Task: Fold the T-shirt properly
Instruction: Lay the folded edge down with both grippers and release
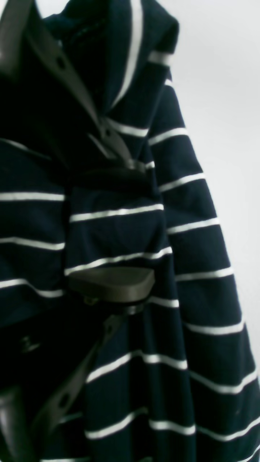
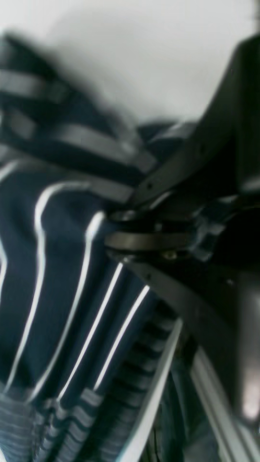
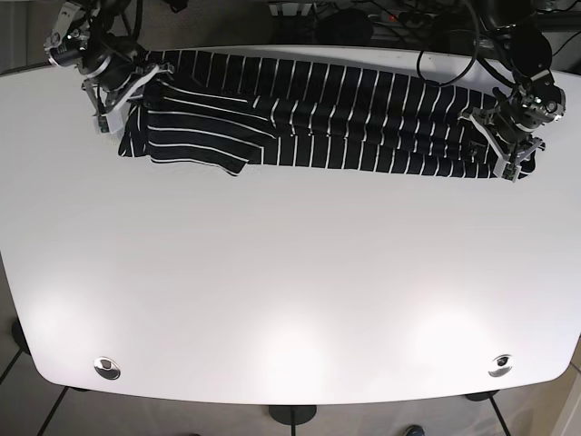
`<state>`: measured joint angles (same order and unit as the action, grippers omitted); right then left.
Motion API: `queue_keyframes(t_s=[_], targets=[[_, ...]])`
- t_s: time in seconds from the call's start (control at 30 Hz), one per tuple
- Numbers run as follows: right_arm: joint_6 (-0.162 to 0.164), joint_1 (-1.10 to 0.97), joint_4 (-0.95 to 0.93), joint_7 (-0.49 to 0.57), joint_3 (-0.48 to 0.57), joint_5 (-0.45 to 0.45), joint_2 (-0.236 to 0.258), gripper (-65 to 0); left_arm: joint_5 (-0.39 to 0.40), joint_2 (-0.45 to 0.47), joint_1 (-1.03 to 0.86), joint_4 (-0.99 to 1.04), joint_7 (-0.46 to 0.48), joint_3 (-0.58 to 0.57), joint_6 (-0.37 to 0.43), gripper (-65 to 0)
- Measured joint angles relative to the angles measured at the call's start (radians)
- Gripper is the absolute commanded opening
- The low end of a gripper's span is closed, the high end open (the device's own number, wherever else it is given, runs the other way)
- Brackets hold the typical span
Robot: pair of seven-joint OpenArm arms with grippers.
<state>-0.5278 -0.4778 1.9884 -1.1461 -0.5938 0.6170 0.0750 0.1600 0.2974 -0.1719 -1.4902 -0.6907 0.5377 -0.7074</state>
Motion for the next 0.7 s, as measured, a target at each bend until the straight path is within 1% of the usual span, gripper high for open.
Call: queue_keyframes(t_s=[0.07,0.1,0.13,0.17,0.23,0.27,0.3,0.33,0.37,0.43,0.47,0.53,0.57,0.6,0.67,0.7], targets=[[0.000,-0.023,0.000,-0.002,-0.050,0.001,0.000,-60.7,-0.002,0.000,0.000,0.000,0.000,0.000,0.000,-35.6],[0.000,-0.029,0.001,-0.002,-0.077,-0.008,0.000,-59.0,-0.001,0.000,0.000,0.000,0.000,0.000,0.000,-35.6],[0.005,-0.033,0.001,-0.003,-0.105,-0.019,0.002,-54.2,-0.002,0.000,0.000,0.000,0.000,0.000,0.000,-35.6],[0.004,-0.038,0.001,-0.003,-0.129,-0.018,0.003,-46.9,-0.003,0.001,0.000,0.000,0.000,0.000,0.001,-35.6],[0.004,-0.040,0.003,-0.004,-0.161,0.004,0.003,-30.0,-0.003,0.002,0.000,0.000,0.000,0.000,0.003,-35.6],[0.004,-0.040,0.004,-0.003,-0.174,0.051,0.003,-22.8,-0.003,0.002,0.000,0.000,0.000,0.000,0.003,-35.6],[0.004,-0.041,0.008,-0.003,-0.179,0.108,0.003,-17.4,-0.003,0.002,0.000,0.000,0.000,0.000,0.003,-35.6],[0.003,-0.041,0.009,-0.003,-0.174,0.169,0.010,-14.9,-0.003,0.002,0.000,0.000,0.000,0.000,0.003,-35.6],[0.003,-0.041,0.009,-0.003,-0.155,0.220,0.024,-15.1,-0.003,0.002,0.000,0.000,0.000,0.000,0.003,-35.6],[0.004,-0.038,0.009,-0.003,-0.093,0.300,0.067,-17.9,-0.003,0.002,0.000,0.000,0.000,0.000,0.003,-35.6],[0.004,-0.025,0.009,-0.003,-0.058,0.317,0.080,-20.3,-0.003,0.002,0.000,0.000,0.000,0.000,0.003,-35.6],[0.012,0.014,0.006,-0.003,0.039,0.314,0.087,-30.6,-0.004,0.002,0.000,0.000,0.000,0.000,0.003,-35.6],[0.012,0.029,0.001,-0.002,0.082,0.291,0.087,-36.6,-0.004,0.002,0.000,0.000,0.000,0.000,0.003,-35.6],[0.011,0.040,-0.007,0.004,0.122,0.251,0.086,-43.1,-0.003,0.002,0.000,0.000,0.000,0.000,0.003,-35.6],[0.012,0.055,-0.034,0.001,0.193,0.112,0.085,-53.7,-0.004,0.002,0.000,0.000,0.000,0.000,0.003,-35.6],[0.012,0.062,-0.051,-0.003,0.219,0.043,0.082,-56.8,-0.004,0.002,0.000,0.000,0.000,0.000,0.003,-35.6]])
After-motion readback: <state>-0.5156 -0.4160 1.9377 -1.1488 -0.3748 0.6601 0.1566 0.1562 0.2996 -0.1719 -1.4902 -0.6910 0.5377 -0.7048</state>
